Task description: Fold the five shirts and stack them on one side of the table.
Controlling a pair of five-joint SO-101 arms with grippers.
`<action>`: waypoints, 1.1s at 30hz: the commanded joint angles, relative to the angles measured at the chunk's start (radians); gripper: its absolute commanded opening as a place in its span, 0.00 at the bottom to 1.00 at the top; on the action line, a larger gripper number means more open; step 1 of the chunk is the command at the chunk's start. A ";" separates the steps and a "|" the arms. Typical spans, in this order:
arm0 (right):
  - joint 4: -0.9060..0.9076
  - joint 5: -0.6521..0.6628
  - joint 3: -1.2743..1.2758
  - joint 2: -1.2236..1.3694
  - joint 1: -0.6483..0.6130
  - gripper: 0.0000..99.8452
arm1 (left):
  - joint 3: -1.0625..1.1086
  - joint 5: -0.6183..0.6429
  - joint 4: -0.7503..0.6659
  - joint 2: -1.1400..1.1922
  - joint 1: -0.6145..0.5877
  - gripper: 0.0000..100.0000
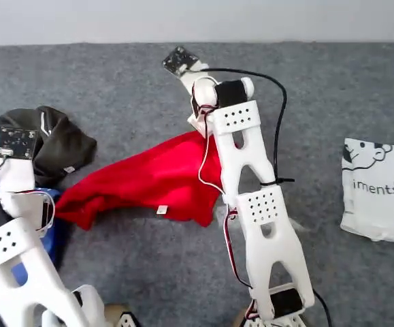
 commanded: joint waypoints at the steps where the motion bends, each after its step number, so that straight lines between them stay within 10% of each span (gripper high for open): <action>1: 0.047 -0.025 -0.005 -0.127 0.001 0.01 | -0.039 0.000 0.002 -0.021 0.002 0.12; 18: 0.044 -0.028 1.247 -0.880 -0.157 0.14 | -0.033 0.000 -0.020 -0.020 0.002 0.12; 33: 0.025 -0.061 1.402 -0.743 -0.268 0.28 | -0.031 0.000 -0.021 -0.020 0.002 0.12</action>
